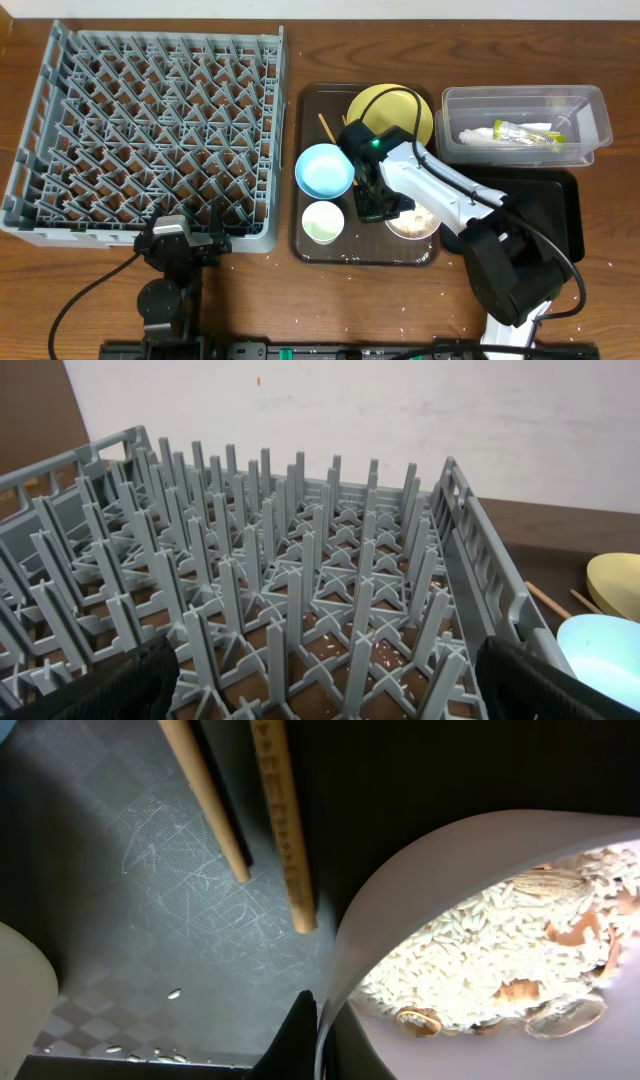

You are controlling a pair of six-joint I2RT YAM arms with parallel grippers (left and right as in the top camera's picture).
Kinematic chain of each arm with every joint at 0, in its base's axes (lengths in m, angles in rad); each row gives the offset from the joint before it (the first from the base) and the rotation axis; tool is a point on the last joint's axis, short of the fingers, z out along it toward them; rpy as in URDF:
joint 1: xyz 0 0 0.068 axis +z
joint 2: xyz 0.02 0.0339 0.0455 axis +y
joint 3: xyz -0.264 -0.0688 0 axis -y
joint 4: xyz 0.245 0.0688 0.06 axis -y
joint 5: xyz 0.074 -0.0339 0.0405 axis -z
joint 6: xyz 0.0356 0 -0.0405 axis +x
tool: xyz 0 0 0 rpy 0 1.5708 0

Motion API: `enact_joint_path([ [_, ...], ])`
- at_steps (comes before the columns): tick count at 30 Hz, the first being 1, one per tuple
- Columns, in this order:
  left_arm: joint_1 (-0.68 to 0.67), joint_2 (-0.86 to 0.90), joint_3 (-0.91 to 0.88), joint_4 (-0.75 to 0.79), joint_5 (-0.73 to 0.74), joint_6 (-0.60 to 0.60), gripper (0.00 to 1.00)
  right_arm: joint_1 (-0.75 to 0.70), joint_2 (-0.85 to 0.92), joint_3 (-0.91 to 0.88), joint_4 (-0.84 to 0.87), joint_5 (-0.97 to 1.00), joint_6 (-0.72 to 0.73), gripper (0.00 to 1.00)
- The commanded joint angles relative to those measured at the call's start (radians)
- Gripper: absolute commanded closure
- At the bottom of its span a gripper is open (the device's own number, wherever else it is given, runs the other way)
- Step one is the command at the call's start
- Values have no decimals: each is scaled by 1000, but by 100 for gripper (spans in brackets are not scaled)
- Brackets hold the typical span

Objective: Sort waste into correct bins and load items into the dishwasher
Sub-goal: 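Grasp the rim of the pink bowl of rice with the right gripper, then tip the pink bowl over the black tray to dump the rice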

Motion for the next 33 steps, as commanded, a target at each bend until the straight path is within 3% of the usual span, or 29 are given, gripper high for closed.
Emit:
enact_joint_path([
  [1,3,-5,-29,-13,-6,6,5,21,2,-23,5,33,-21,99],
  [5,3,-5,-29,-13,-6,6,5,21,-26,-16,0,14,-63,99],
  [13,3,-5,-29,-13,-6,6,5,-61,-294,19,-12,-66,-144,99],
  [22,3,-5,-29,-13,-6,6,5,-362,-526,-39,-10,-172,-258,99],
  [33,3,-5,-29,-13,-6,6,5,-835,-569,-294,115,-731,-500,99],
])
